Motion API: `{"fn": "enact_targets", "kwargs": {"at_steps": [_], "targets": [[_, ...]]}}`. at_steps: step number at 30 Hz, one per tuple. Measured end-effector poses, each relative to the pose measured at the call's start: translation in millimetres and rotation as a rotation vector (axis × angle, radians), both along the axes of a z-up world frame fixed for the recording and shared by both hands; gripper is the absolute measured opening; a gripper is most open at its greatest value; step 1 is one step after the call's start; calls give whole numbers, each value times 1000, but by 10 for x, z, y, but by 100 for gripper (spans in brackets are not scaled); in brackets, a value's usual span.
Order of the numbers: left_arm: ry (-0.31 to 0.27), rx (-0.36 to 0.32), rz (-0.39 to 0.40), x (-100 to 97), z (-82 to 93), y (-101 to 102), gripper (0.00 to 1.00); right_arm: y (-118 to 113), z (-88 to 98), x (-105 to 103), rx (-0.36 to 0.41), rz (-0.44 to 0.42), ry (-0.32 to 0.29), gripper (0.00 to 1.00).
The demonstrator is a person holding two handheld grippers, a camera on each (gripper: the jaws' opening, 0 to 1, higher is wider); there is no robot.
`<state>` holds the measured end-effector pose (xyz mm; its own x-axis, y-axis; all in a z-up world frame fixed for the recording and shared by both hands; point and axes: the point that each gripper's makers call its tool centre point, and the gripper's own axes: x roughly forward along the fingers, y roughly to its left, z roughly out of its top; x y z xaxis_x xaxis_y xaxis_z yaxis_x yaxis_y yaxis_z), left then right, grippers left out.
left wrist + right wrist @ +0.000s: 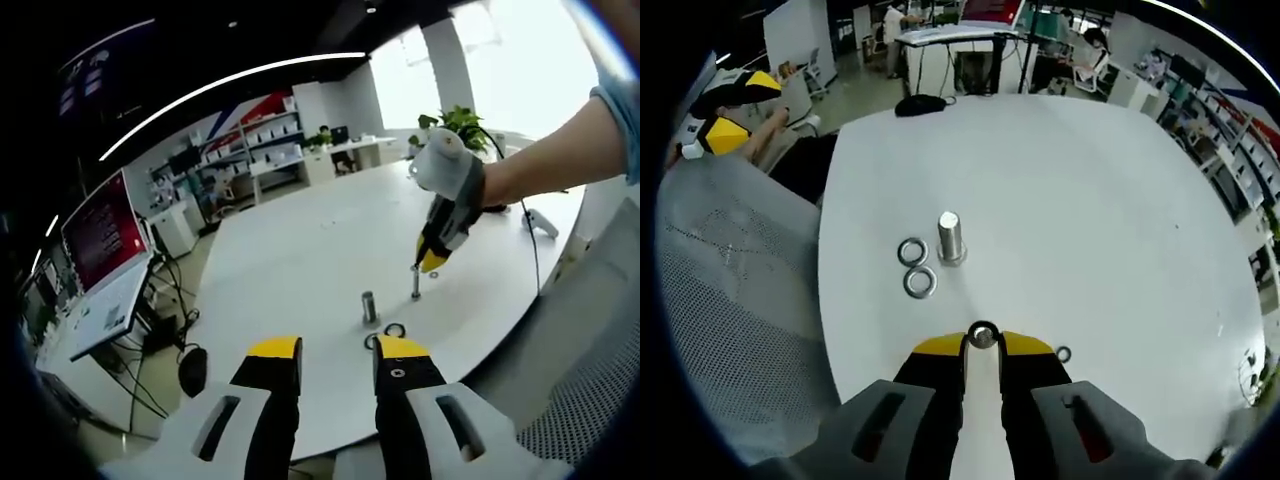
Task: Place the washer onto the threaded stud by aligning its center hole with the stud, sliding it down to the base, and recovering from edge contact or off-axis alignment until the washer reaches the visible bottom stop.
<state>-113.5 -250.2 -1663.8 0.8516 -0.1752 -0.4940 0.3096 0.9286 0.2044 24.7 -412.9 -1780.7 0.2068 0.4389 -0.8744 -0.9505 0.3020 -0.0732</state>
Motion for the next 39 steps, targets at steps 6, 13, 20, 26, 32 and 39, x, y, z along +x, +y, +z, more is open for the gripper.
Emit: {"fn": "enact_targets", "kwargs": {"at_steps": [6,13,20,26,32,39], "targets": [[7,7,1,-4,-13,5,26,-13,-71,32,-30,10,0,13],[11,7,-3,-2,-21,2,26,-8,-114,46,-52,1,9,13],[14,5,-7,-3,-27,-2,26,22,-154,30,-61,13,21,13],[26,9,-10,-11,-47,-5,26,32,-216,39,-79,18,25,13],[31,12,-9,-15,-58,-4,26,-12,-322,27,-100,14,42,13],[54,21,-15,-30,-101,-12,25,-40,-573,58,-143,11,55,13]]}}
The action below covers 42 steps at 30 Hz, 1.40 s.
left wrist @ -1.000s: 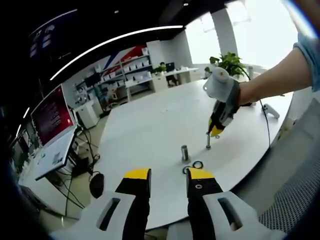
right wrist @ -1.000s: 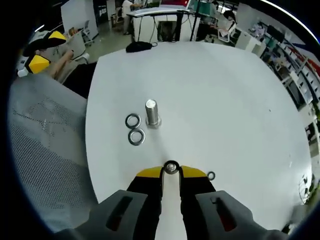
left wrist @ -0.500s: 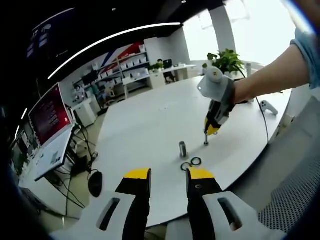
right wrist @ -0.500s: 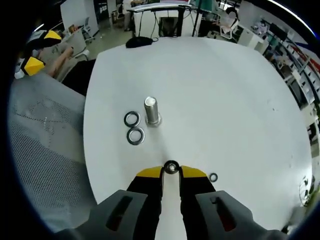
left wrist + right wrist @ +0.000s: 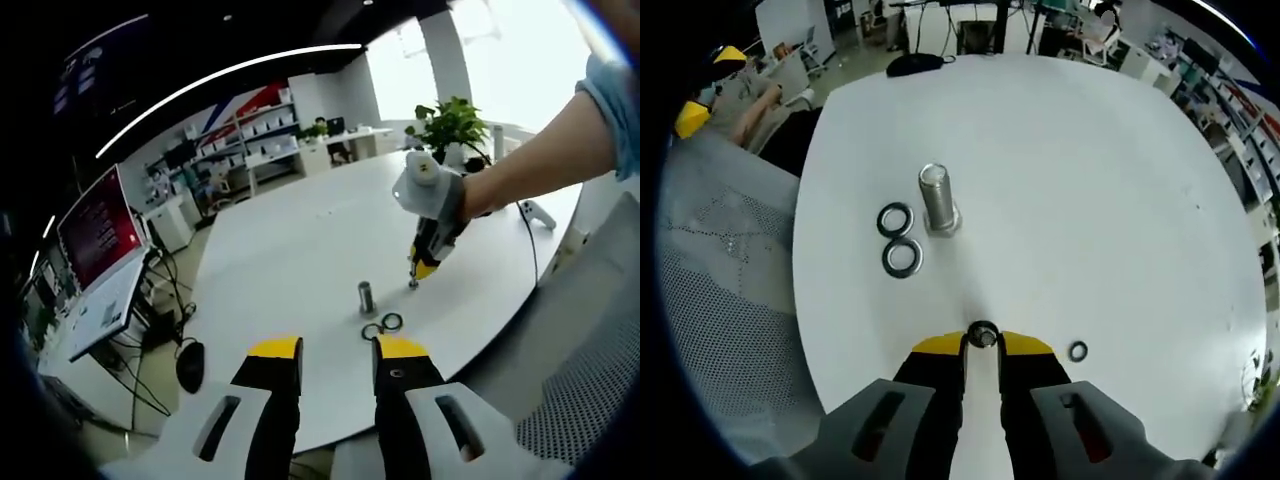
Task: Place the washer onto the threaded stud by aligning its center hole with the stud, sliding it down to the base, and recovering from edge contact or off-axis alignment until the washer reaches the visible bottom stop.
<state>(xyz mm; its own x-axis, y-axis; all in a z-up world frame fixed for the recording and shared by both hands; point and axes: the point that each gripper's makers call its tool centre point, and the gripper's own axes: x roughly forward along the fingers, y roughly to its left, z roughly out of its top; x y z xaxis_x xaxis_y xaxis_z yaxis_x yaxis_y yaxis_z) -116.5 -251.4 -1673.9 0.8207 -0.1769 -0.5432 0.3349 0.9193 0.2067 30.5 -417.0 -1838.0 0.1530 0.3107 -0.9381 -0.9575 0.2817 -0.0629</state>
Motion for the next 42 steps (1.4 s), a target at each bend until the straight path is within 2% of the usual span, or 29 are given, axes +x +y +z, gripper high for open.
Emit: {"fn": "enact_targets", "kwargs": {"at_steps": [7,9,10,12,13,18,27,29,35,37,42], "targets": [[3,-7,4,3,-3,15,25,28,-130,-7,-14,-4,20,13],[7,-9,5,3,-10,17,25,73,-123,-15,14,8,44,14],[6,-10,4,4,-9,17,25,55,-103,-1,15,-20,50,16],[5,-11,3,7,-6,14,24,37,-89,13,17,-27,37,26],[5,-11,2,7,-7,12,24,22,-79,3,17,-25,37,27],[6,-12,2,5,-8,9,24,-129,-41,-31,8,-23,38,26],[3,-10,7,8,-1,15,24,-534,-86,51,-13,-100,78,19],[-1,-10,6,10,6,14,24,-592,-87,85,-18,-119,69,19],[-4,-12,6,12,11,15,24,-646,-108,165,-20,-156,63,19],[-6,-13,6,12,14,15,24,-651,-115,219,-33,-162,40,19],[-4,-12,5,9,11,15,23,-610,-158,307,-46,-138,34,20]]}}
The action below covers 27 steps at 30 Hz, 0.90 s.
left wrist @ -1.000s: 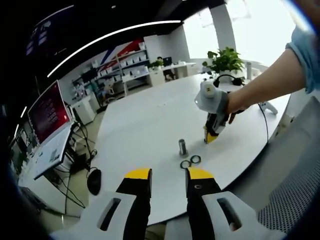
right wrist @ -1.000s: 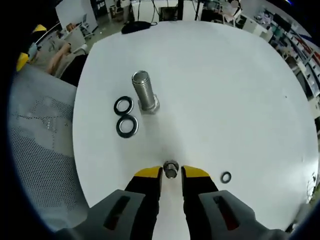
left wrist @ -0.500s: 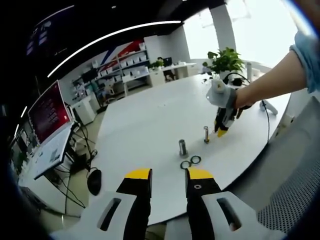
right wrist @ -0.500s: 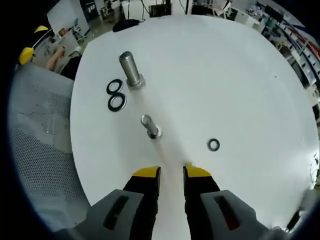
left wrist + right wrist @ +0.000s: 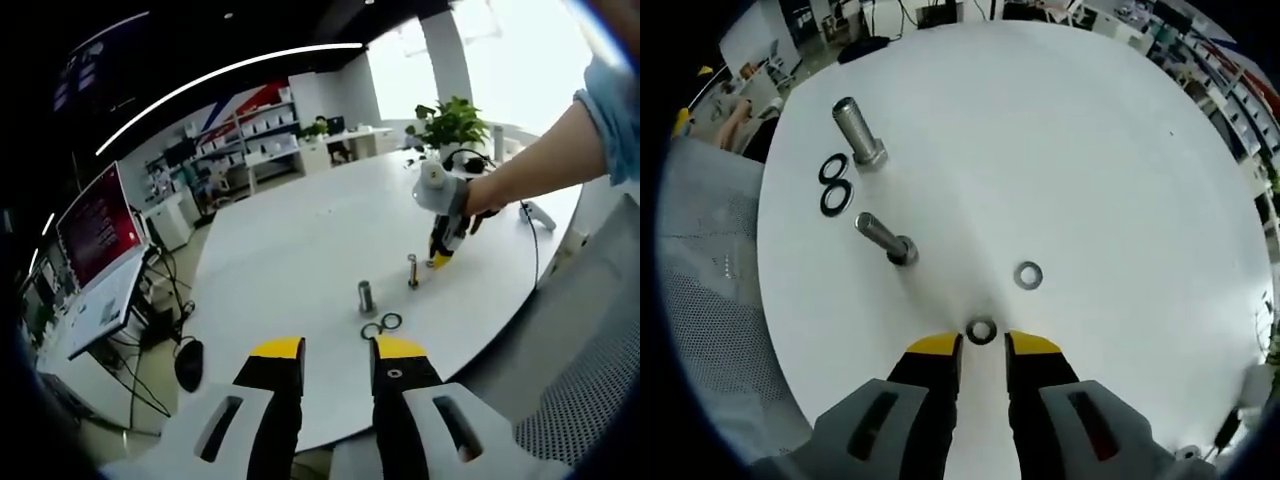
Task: Place the washer onto the threaded stud by aligning its center hole with the stud, sliding it down to the base, and recovering from edge contact or off-axis alignment until the washer reaches the visible bottom stop.
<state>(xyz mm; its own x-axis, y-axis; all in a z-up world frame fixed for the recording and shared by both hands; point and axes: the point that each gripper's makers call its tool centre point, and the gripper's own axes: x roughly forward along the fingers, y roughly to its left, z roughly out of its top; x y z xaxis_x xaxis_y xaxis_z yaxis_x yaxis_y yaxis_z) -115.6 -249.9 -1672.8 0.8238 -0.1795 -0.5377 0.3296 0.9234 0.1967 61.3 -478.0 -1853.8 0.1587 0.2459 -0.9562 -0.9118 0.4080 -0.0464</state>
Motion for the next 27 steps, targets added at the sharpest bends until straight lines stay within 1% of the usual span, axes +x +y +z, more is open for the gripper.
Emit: {"fn": "enact_targets", "kwargs": {"at_steps": [2,4,5,6,7,14,17,19,21,25,27], "targets": [[1,-1,0,-1,-1,0,23,20,2,18,6,-1,3,19],[1,-1,1,-2,-1,1,23,38,-6,-34,13,4,42,17],[2,-2,1,-3,-2,1,23,36,0,-25,8,3,31,17],[3,-3,1,-4,-3,2,23,37,2,-43,1,14,33,17],[3,-3,2,-4,-3,2,23,35,3,-55,-10,50,32,17],[0,-5,1,-3,2,-1,23,3,3,-65,10,72,32,17],[-2,-6,3,0,5,2,23,3,-1,-48,20,65,32,16],[-2,-6,3,0,4,3,23,4,-4,-45,11,67,28,15],[-2,-14,7,-1,6,3,23,8,-7,-54,-9,71,27,15],[7,-4,2,-6,-12,-1,23,15,-13,-69,-61,86,18,15],[6,-4,4,-6,-10,1,23,13,-18,-62,-75,94,17,15]]}}
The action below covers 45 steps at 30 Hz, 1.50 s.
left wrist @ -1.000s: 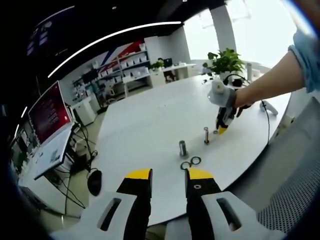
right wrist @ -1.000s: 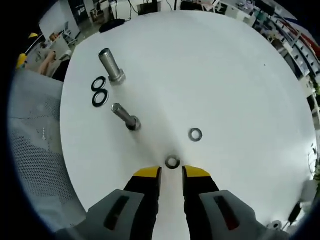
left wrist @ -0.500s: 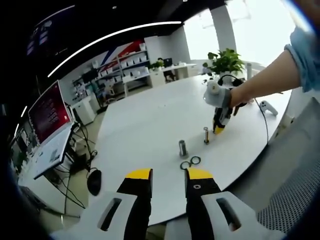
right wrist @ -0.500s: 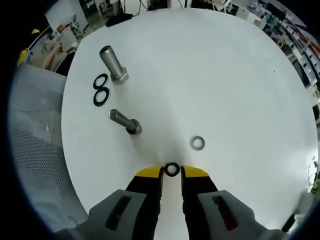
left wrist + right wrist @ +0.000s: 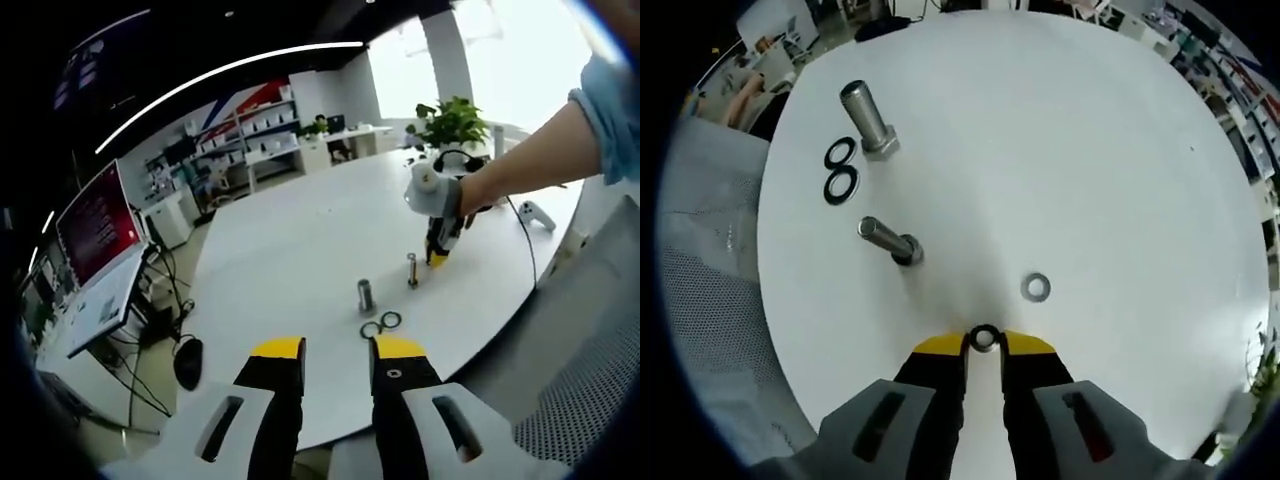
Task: Place the washer onto the threaded stud by aligning its center hole with the stud, sliding it down to the base, and recovering from edge contact or off-axis alignment until the washer reaches the visible bottom stop.
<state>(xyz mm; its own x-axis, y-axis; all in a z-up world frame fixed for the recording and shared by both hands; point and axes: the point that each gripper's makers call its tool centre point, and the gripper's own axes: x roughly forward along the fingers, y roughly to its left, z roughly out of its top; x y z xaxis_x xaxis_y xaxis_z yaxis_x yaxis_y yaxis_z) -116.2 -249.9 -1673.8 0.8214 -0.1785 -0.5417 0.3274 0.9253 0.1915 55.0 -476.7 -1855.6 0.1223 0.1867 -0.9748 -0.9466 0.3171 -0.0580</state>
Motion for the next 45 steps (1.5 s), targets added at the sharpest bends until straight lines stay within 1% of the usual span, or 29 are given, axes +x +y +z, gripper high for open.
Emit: {"fn": "enact_targets", "kwargs": {"at_steps": [2,7,11,15,17,19,23,27,29,32,39,43,45], "targets": [[-2,0,0,1,3,-1,23,-10,1,10,-8,7,6,15],[-2,0,0,1,3,0,23,-7,-5,30,-29,-11,40,15],[-1,0,1,2,2,1,23,-1,-13,24,-87,27,44,15],[1,0,1,0,0,1,23,-38,-55,141,-79,9,70,15],[2,0,2,-1,-2,3,23,-37,-50,128,-73,3,73,15],[2,0,2,-1,-3,3,23,-20,-26,66,-74,-3,71,15],[2,0,2,-1,-3,3,23,-12,-21,50,-91,-8,63,15],[5,2,-1,-2,-9,-2,23,-28,-47,110,-92,-38,67,15],[8,4,-1,-3,-14,-3,23,-22,-28,58,-98,-27,62,15],[14,9,-6,-7,-26,-13,23,-25,-30,50,-105,-23,61,15],[15,8,-5,-10,-28,-10,23,-18,13,-22,-99,-41,60,15],[15,9,-8,-11,-28,-15,23,-19,24,-7,-107,-41,54,15],[13,8,-8,-12,-26,-14,23,-18,31,-35,-108,-42,53,15]]}}
